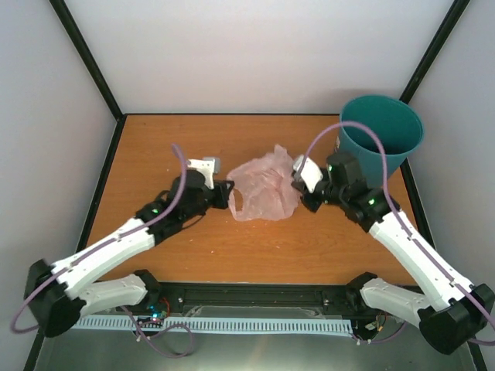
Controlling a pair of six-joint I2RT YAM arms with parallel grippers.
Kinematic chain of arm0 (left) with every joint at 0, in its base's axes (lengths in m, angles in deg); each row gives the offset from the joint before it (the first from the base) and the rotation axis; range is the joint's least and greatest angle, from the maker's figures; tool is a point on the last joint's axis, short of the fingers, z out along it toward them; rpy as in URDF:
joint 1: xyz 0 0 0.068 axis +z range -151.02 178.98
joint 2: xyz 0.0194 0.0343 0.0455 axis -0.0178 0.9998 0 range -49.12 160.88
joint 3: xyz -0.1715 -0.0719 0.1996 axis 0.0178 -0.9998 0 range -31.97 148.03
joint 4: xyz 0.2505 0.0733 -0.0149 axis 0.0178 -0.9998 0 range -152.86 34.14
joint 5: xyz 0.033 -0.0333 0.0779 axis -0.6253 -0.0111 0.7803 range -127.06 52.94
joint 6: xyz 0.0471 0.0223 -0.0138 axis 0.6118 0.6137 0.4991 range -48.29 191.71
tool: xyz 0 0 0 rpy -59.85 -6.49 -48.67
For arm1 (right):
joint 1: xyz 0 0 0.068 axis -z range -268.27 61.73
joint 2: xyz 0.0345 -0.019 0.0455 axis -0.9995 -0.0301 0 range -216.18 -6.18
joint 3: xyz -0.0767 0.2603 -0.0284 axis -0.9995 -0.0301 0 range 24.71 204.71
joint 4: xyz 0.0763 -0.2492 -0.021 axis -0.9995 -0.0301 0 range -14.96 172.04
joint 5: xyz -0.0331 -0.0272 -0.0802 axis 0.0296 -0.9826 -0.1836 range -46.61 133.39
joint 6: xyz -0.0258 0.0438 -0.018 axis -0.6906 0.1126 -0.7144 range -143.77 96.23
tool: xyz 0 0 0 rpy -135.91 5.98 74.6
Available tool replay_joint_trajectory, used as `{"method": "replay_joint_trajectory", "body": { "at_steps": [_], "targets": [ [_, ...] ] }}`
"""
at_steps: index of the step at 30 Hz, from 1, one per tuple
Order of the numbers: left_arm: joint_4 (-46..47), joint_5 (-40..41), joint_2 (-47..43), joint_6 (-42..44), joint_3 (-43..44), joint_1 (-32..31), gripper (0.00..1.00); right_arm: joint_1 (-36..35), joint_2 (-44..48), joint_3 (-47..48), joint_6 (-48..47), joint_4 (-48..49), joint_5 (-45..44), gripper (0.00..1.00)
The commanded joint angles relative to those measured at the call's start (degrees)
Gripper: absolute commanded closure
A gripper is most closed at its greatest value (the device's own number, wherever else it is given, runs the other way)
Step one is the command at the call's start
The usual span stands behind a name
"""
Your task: Put the trash bags into the trash bin
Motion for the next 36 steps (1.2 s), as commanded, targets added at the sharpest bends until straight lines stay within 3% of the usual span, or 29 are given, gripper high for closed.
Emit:
{"method": "replay_joint_trajectory", "body": {
  "at_steps": [1,6,11,15,18,23,30,32,36],
  "targets": [
    [-20.9,4.1,-8.2,6.1,13.8,0.4,0.99,0.6,-4.2,16.7,5.4,-4.6,-0.8,0.97],
    [-30.2,-3.2,-10.3,6.8,21.6,0.4,0.99,0.6,-8.4,24.7,9.8,-9.8,8.4,0.97],
    [-30.3,-13.6,-11.1,4.5,17.4,0.2,0.99,0.4,-6.6,19.7,8.8,-11.6,14.9,0.97],
    [-29.9,-16.7,-11.9,5.4,17.8,0.2,0.99,0.4,-3.4,15.7,5.9,-11.9,15.0,0.97],
    [-30.9,-13.4,-9.2,6.7,24.3,0.2,0.99,0.4,-4.7,19.9,5.2,-13.3,15.0,0.97],
    [-34.0,-3.2,5.2,10.2,41.6,1.4,0.99,0.4,-16.6,35.5,4.2,-14.7,9.6,0.97],
    [-35.0,-11.0,25.9,13.1,57.7,9.1,0.99,1.1,-35.4,49.6,1.5,-18.0,5.1,0.97],
    [-37.7,-9.8,30.6,13.9,66.2,11.0,0.99,1.2,-41.0,60.5,0.2,-23.0,3.0,0.97],
    [-41.1,-6.4,34.1,16.9,89.6,11.3,0.99,1.5,-50.1,95.9,-0.2,-29.1,-1.7,0.97]
  ]
}}
